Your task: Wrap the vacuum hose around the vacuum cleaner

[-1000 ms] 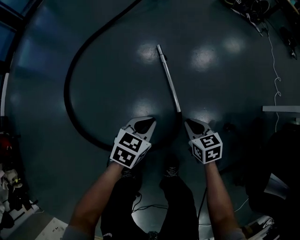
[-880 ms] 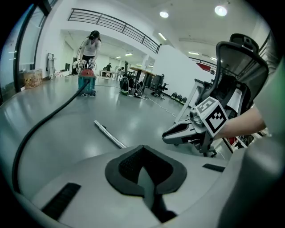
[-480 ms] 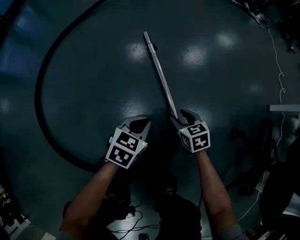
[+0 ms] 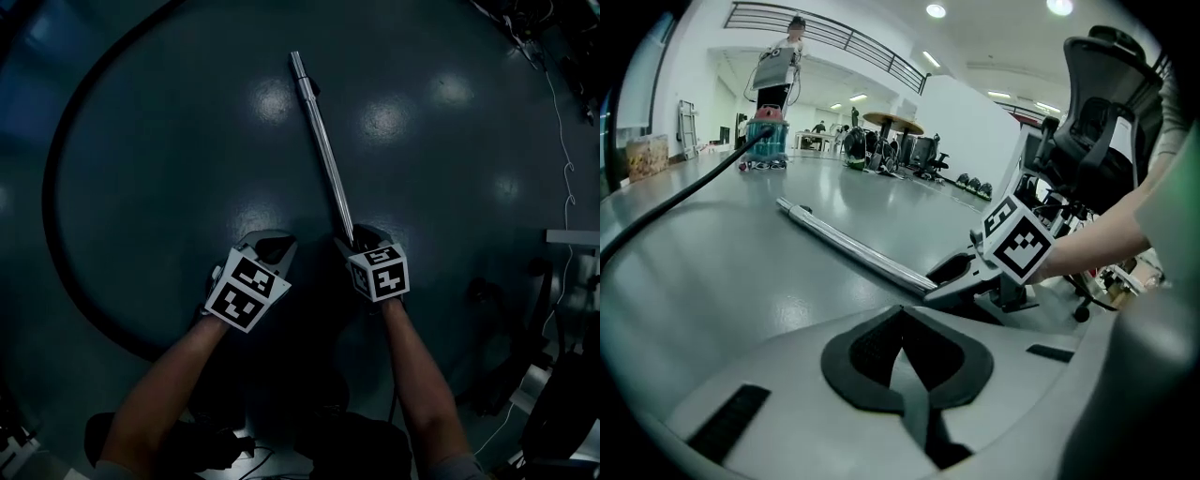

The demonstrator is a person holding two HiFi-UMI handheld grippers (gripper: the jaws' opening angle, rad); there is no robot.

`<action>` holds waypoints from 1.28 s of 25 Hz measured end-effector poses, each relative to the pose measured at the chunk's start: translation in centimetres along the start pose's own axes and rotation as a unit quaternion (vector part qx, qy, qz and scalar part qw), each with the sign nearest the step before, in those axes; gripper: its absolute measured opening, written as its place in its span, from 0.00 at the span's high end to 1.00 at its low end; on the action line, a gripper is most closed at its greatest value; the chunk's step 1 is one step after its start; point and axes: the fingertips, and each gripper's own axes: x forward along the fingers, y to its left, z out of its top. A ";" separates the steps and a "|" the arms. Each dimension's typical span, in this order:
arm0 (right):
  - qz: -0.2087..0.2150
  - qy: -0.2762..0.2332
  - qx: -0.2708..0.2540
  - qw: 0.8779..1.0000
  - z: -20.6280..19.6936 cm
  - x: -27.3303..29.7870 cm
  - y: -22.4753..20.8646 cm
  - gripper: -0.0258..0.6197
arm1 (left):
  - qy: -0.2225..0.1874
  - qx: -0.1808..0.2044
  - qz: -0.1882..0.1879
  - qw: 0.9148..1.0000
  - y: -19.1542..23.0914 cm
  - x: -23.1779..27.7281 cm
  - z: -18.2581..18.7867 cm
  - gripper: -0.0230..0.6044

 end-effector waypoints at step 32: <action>-0.033 0.009 0.015 0.999 1.0 -4.2 0.6 0.69 | 0.039 0.065 -0.008 0.997 1.0 -3.0 1.0 0.95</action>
